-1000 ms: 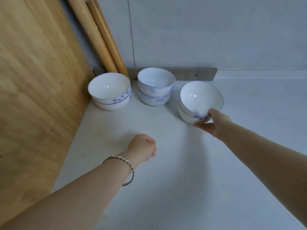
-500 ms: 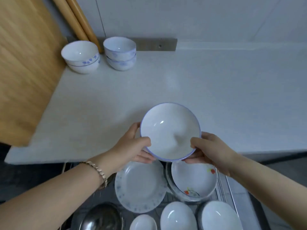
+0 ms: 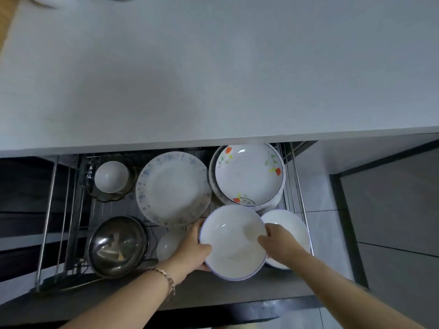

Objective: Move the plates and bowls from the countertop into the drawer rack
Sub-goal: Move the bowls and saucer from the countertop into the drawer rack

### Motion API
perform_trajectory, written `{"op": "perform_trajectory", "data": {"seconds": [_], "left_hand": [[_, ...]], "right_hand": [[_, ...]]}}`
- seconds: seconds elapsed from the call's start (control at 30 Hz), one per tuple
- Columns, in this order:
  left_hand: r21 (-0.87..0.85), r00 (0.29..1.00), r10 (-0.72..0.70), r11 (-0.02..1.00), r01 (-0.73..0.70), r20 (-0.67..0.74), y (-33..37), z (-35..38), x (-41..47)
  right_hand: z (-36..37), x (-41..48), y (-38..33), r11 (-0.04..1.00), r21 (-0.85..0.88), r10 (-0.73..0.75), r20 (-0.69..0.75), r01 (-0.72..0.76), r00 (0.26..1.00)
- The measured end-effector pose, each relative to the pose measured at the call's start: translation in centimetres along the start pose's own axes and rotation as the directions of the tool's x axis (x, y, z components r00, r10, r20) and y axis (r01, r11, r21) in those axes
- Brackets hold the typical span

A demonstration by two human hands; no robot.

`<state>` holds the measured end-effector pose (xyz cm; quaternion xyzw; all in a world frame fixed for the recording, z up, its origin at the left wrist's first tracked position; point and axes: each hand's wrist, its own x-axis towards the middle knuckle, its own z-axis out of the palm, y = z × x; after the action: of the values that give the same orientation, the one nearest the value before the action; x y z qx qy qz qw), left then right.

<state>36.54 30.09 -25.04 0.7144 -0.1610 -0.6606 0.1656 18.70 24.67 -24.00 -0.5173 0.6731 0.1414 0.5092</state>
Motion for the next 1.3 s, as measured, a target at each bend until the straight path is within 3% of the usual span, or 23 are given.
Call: {"op": "perform_trajectory", "data": {"seconds": [0.17,0.37,0.6,0.77,0.93,1.0,1.13,1.3], "left_hand": [[0.171,0.993,0.01,0.985,0.01,-0.119,-2.9,0.0,5.5],[0.166,0.993,-0.086,0.981,0.099,-0.084,-4.2,0.6,7.5],[0.245,0.991,-0.092,0.963,0.114,-0.096,-4.9,1.0,7.8],[0.481,0.99,-0.015,0.873,0.083,-0.144,-5.3,1.3,7.7],[0.577,0.992,-0.099,0.808,0.123,-0.073,-4.2,0.9,7.6],[0.626,0.993,-0.044,0.773,0.101,-0.106,-3.2,0.5,6.9],[0.627,0.962,0.234,0.773,-0.097,-0.14,0.7,-1.7,4.4],[0.475,0.872,0.428,0.834,-0.281,-0.235,8.5,-9.5,1.1]], "right_hand": [[2.3,4.3,-0.2,0.975,-0.221,0.005,-0.01,-0.007,1.0],[3.3,7.3,-0.2,0.879,-0.472,0.067,-0.024,-0.07,0.997],[4.3,7.5,0.7,0.793,-0.609,-0.006,-0.033,-0.015,0.999],[4.3,7.6,0.3,0.759,-0.651,-0.02,-0.06,-0.024,0.998],[4.2,6.8,0.0,0.686,-0.728,-0.054,-0.018,0.023,0.998],[3.9,6.4,-0.8,0.69,-0.721,-0.099,-0.011,0.06,0.995],[1.8,4.7,-4.7,0.772,-0.612,-0.212,0.011,0.174,0.977],[-1.8,2.2,-14.5,0.839,-0.412,-0.372,0.045,0.357,0.927]]}}
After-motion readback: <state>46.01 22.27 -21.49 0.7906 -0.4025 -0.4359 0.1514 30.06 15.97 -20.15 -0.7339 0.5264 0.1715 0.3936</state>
